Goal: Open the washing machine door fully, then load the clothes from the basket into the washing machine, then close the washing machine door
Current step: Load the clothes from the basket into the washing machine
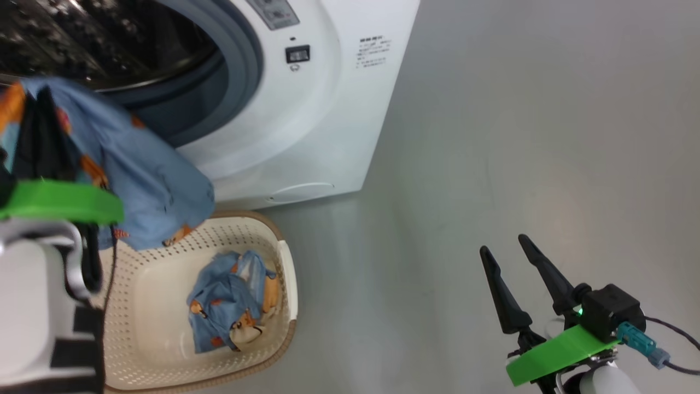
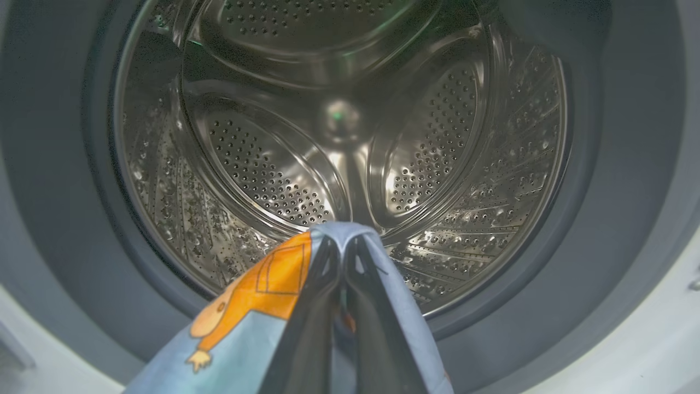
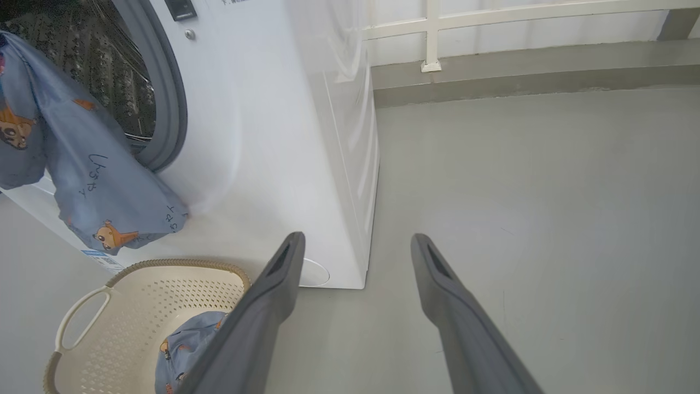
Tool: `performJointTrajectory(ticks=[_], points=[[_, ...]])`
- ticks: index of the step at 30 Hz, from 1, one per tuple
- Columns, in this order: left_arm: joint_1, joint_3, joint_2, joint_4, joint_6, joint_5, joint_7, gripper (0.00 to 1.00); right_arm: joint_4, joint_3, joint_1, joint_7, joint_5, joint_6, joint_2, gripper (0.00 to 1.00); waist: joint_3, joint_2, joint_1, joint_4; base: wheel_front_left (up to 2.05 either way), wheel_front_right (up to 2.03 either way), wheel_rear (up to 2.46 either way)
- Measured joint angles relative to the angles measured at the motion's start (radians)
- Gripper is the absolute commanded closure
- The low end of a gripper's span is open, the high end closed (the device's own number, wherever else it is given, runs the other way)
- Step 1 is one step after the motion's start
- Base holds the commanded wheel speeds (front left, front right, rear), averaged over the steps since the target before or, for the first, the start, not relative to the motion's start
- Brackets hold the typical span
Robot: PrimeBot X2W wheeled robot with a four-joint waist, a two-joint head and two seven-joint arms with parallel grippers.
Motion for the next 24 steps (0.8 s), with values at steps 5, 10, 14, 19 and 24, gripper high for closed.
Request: performJointTrajectory(ticks=[5, 10, 14, 19, 24], points=[[-0.135, -0.019, 0.018, 0.070, -0.007, 0.006, 0.014, 1.00, -0.001, 0.001, -0.020, 0.000, 0.010, 0.000, 0.001, 0.00, 0.047, 0.0000, 0.0000, -0.019, 0.00, 0.00, 0.00], [-0.280, -0.035, 0.029, 0.142, -0.011, 0.007, 0.027, 1.00, -0.005, 0.003, -0.044, 0.000, 0.018, 0.000, 0.005, 0.00, 0.099, 0.0000, 0.0000, -0.034, 0.00, 0.00, 0.00], [-0.373, -0.048, 0.036, 0.223, -0.013, 0.013, 0.055, 1.00, -0.011, 0.005, -0.056, 0.000, 0.018, 0.000, 0.007, 0.00, 0.142, 0.0000, 0.0000, -0.042, 0.00, 0.00, 0.00], [-0.466, -0.057, 0.045, 0.331, -0.021, 0.011, 0.111, 1.00, -0.018, 0.006, -0.075, 0.000, 0.028, 0.000, 0.008, 0.00, 0.198, 0.0000, 0.0000, -0.047, 0.00, 0.00, 0.00], [-0.560, -0.075, 0.056, 0.405, -0.030, 0.004, 0.171, 1.00, -0.029, 0.005, -0.080, 0.000, 0.027, 0.000, 0.009, 0.00, 0.257, 0.0000, 0.0000, -0.045, 0.00, 0.00, 0.00]])
